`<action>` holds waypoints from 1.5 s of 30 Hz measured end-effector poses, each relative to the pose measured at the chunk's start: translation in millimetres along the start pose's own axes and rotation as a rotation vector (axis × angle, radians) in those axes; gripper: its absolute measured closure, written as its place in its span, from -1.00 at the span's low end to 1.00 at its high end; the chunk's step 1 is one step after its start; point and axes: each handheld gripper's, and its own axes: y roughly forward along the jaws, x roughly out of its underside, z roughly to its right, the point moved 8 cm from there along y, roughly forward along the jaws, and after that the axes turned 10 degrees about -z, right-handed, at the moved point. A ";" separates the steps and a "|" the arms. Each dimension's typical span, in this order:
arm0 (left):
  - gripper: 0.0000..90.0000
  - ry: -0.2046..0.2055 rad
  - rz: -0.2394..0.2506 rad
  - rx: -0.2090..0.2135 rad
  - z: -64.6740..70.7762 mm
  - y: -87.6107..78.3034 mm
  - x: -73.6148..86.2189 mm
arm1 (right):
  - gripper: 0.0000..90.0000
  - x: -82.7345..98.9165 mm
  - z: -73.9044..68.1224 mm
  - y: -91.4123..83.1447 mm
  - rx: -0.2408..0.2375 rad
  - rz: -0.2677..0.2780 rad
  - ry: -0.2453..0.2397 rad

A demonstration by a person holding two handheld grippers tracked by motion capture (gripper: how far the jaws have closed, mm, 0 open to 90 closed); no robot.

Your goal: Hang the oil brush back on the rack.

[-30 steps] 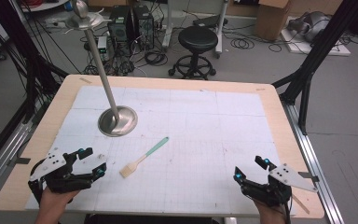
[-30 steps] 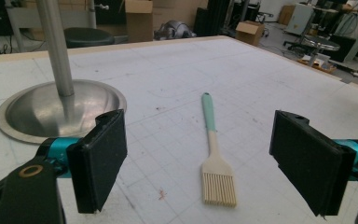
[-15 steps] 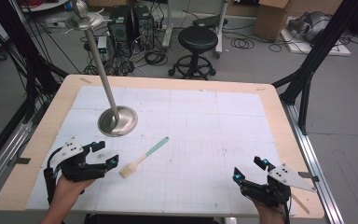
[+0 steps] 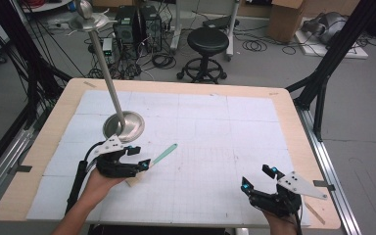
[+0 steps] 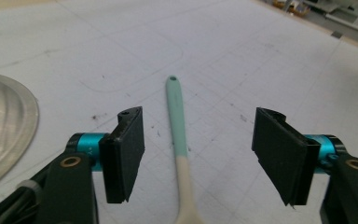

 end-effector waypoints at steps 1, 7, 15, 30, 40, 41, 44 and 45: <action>-0.19 -0.003 -0.017 0.002 -0.1 5.5 0.7 | -0.64 0.0 0.0 0.0 0.000 0.000 0.000; 0.01 0.018 -0.116 -0.010 -1.4 26.5 8.4 | -0.64 0.7 0.7 -0.1 0.001 -0.002 0.001; 0.29 0.041 -0.210 -0.036 -5.6 38.6 20.3 | -0.63 1.4 1.2 0.6 0.002 -0.009 -0.003; 0.63 0.102 -0.261 -0.103 -4.3 40.0 24.0 | -0.63 1.5 2.3 -0.8 0.012 -0.007 0.001; 0.81 0.056 -0.288 -0.111 -1.8 40.6 23.0 | -0.63 2.3 1.4 1.4 0.012 -0.017 -0.003; 0.81 0.052 -0.286 -0.108 -1.8 40.5 23.0 | -0.63 2.3 1.3 1.6 0.011 -0.017 -0.003; 0.82 0.039 -0.278 -0.104 -2.2 40.4 22.7 | -0.62 2.9 0.8 2.4 0.006 -0.022 -0.003; 0.82 0.039 -0.278 -0.104 -2.2 40.4 22.7 | -0.57 3.0 0.9 2.7 0.004 -0.023 -0.005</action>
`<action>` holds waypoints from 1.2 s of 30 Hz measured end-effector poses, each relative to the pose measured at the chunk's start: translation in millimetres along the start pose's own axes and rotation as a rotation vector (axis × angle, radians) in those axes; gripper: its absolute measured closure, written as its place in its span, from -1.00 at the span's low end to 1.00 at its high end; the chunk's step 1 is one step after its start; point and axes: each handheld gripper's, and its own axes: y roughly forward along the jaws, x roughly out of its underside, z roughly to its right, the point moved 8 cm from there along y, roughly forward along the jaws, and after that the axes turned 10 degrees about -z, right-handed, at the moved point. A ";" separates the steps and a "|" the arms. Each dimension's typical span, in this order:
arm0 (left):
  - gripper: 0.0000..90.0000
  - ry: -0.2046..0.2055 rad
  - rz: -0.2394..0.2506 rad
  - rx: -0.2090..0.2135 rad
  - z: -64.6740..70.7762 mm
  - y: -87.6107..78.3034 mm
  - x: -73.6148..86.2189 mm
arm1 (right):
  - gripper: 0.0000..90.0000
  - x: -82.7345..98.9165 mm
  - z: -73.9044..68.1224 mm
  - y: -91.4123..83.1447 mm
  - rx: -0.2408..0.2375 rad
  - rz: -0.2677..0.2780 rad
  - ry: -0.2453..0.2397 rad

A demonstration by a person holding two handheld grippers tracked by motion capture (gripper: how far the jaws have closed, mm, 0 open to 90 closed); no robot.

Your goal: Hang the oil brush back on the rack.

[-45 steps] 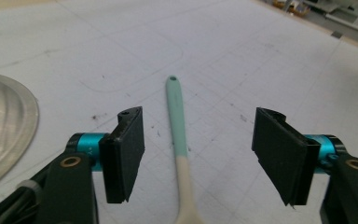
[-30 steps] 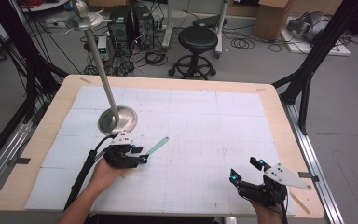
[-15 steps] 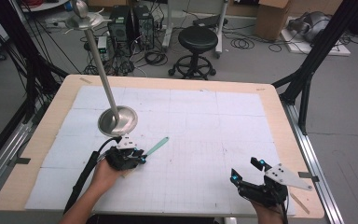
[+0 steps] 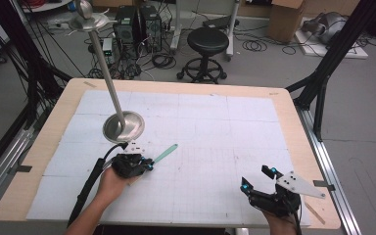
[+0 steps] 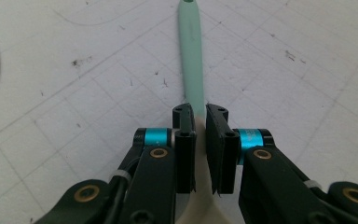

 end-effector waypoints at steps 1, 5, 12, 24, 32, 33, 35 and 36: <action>0.82 -0.007 0.006 0.030 1.7 -1.2 -0.2 | -0.53 0.8 -0.7 0.2 -0.008 -0.009 -0.006; 0.82 -0.007 0.048 0.061 7.1 -8.2 -4.2 | -0.53 2.1 -1.6 2.2 -0.017 -0.018 -0.009; 0.82 0.002 0.115 0.107 14.3 -22.8 -8.1 | -0.53 2.3 -5.2 3.4 -0.041 -0.020 -0.010; 0.82 0.027 0.313 0.260 48.7 -65.3 -18.1 | -0.55 -3.1 -20.4 6.3 -0.147 0.009 -0.010; 0.82 0.069 0.361 0.313 63.5 -83.5 -15.6 | -0.60 -13.8 -39.0 12.1 -0.250 0.047 -0.012; 0.82 0.075 0.367 0.324 66.4 -85.6 -15.2 | -0.60 -18.1 -46.8 15.7 -0.288 0.052 -0.016; 0.82 0.089 0.381 0.359 72.5 -90.1 -14.2 | -0.60 -20.9 -56.3 19.2 -0.332 0.046 -0.041; 0.82 0.089 0.381 0.359 72.5 -90.1 -14.2 | -0.60 -20.9 -56.3 19.2 -0.332 0.046 -0.041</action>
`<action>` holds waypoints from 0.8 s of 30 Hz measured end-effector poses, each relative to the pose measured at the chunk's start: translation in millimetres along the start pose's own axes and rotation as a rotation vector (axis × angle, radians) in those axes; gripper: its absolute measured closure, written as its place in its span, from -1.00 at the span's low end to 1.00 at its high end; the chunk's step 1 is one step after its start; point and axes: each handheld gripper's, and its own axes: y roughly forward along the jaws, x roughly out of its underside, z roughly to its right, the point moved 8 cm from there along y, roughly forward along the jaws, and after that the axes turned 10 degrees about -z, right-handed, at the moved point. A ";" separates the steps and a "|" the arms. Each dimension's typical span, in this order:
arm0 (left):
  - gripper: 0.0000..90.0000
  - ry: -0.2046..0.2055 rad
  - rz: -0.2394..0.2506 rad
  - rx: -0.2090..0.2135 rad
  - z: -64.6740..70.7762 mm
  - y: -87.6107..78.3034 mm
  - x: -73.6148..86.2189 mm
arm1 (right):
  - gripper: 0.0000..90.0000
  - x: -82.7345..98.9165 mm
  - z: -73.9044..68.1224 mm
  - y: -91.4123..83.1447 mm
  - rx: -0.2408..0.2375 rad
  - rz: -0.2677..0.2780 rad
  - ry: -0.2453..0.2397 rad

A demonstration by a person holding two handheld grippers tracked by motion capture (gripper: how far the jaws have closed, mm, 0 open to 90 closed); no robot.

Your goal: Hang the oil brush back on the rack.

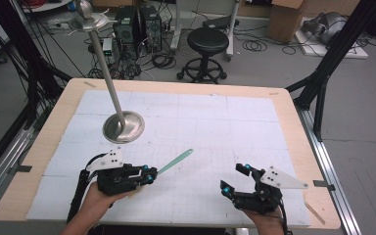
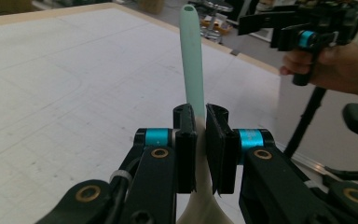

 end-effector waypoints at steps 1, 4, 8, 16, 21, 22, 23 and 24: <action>0.82 0.011 -0.004 0.008 2.0 -0.9 0.1 | -0.58 -1.4 -8.5 5.5 -0.064 -0.013 -0.027; 0.82 0.028 -0.001 0.022 7.2 -3.8 0.1 | -0.45 -2.1 -17.1 11.5 -0.118 -0.030 -0.057; 0.82 0.033 0.028 0.036 12.4 -9.2 -2.4 | -0.37 -5.1 -24.5 22.8 -0.167 -0.053 -0.079; 0.82 0.038 0.086 0.047 19.0 -12.3 -9.1 | -0.13 -19.3 -44.1 37.6 -0.255 -0.028 -0.091; 0.82 0.074 0.129 0.086 29.3 -11.8 -13.3 | -0.07 -29.6 -62.3 49.4 -0.321 -0.022 -0.127; 0.82 0.074 0.129 0.086 29.3 -11.8 -13.3 | -0.07 -29.6 -62.3 49.4 -0.321 -0.022 -0.127; 0.82 0.077 0.136 0.091 30.5 -12.2 -14.1 | -0.03 -32.2 -67.1 51.8 -0.339 -0.019 -0.144; 0.82 0.095 0.150 0.104 32.6 -13.3 -15.9 | 0.01 -33.3 -69.6 52.8 -0.349 -0.015 -0.148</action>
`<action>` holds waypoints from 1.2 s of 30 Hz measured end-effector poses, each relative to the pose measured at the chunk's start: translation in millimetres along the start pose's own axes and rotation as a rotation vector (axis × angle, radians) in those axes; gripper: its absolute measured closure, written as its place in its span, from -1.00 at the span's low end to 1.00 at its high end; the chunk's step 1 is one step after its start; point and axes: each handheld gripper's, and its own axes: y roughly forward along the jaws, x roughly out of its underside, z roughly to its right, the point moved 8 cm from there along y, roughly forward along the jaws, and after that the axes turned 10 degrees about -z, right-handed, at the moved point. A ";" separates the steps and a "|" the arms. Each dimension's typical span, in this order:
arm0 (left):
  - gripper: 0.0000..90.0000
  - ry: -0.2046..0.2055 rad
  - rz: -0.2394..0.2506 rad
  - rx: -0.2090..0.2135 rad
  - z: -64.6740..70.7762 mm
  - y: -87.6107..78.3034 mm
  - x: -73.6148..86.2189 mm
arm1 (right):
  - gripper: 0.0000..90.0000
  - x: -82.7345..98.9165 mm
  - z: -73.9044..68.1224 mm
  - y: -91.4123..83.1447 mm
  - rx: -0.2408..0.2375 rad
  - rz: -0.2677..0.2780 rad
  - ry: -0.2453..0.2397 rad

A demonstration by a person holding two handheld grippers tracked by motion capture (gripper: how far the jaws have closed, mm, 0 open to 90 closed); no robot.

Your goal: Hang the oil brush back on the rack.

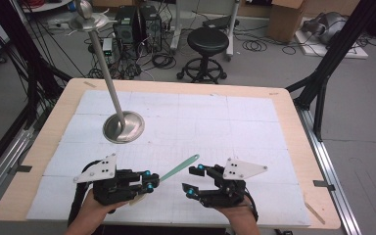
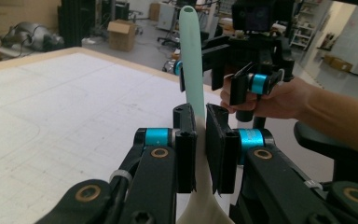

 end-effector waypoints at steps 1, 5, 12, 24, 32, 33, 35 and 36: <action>0.82 0.000 0.000 0.000 0.0 0.0 0.0 | 0.04 -1.5 -1.7 1.6 -0.012 0.006 -0.008; 0.82 0.005 0.042 0.021 3.2 -2.4 -5.2 | 0.15 -8.6 -6.7 4.3 -0.043 0.025 -0.028; 0.82 0.009 0.048 0.052 7.2 -1.7 -5.6 | 0.32 -20.6 -11.3 5.8 -0.062 0.049 -0.056; 0.82 0.009 0.030 0.061 8.0 2.1 -1.6 | 0.54 -29.1 -14.0 8.8 -0.099 0.054 -0.045; 0.81 0.014 0.018 0.058 7.4 3.9 0.9 | 0.64 -31.7 -16.0 11.3 -0.125 0.065 -0.023; 0.81 0.015 0.017 0.056 7.5 4.2 1.2 | 0.64 -31.9 -16.2 11.5 -0.123 0.063 -0.023; 0.81 0.011 0.019 0.056 7.3 4.6 1.5 | 0.66 -32.4 -16.7 11.9 -0.123 0.060 -0.016; 0.81 0.009 0.020 0.057 7.1 4.7 1.5 | 0.66 -32.4 -16.7 11.9 -0.123 0.060 -0.016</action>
